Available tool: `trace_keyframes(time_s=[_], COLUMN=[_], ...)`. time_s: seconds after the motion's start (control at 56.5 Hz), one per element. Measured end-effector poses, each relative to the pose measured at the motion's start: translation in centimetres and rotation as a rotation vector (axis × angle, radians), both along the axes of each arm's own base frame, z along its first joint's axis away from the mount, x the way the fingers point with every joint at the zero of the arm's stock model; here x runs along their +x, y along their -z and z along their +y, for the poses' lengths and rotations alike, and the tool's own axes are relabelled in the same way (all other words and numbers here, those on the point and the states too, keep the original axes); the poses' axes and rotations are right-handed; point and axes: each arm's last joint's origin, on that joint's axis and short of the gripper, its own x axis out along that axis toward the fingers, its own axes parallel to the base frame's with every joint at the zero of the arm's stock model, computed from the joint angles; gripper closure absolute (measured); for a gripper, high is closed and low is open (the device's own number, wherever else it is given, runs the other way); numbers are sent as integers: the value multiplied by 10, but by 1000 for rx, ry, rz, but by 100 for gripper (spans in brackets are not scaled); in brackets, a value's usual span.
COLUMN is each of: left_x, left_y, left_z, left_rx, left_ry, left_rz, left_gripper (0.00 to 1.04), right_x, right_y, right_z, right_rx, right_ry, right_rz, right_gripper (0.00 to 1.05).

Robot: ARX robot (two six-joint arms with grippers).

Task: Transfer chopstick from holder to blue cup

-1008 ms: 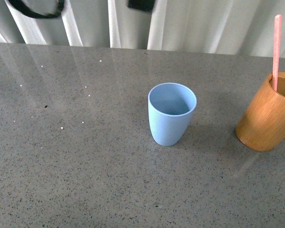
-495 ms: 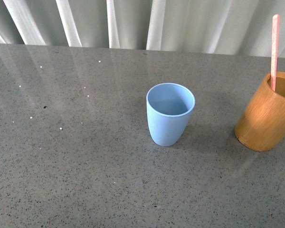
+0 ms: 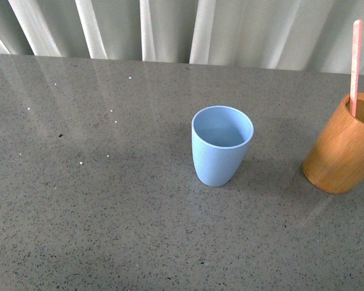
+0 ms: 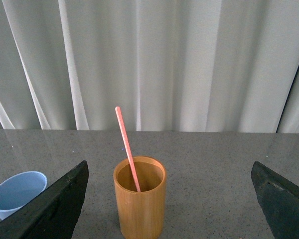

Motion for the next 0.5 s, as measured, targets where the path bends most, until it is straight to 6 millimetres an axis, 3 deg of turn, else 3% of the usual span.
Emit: trace_keyframes(time_s=[0.495], left_x=[-39], left_y=[20], left_z=[19], left_rx=[-1], left_ry=[2], left_rz=[0], left_gripper=[101], right_x=[0], right_y=[0], right_z=[0], right_rx=[0], right_ry=[0], right_rz=[0], right_gripper=[10])
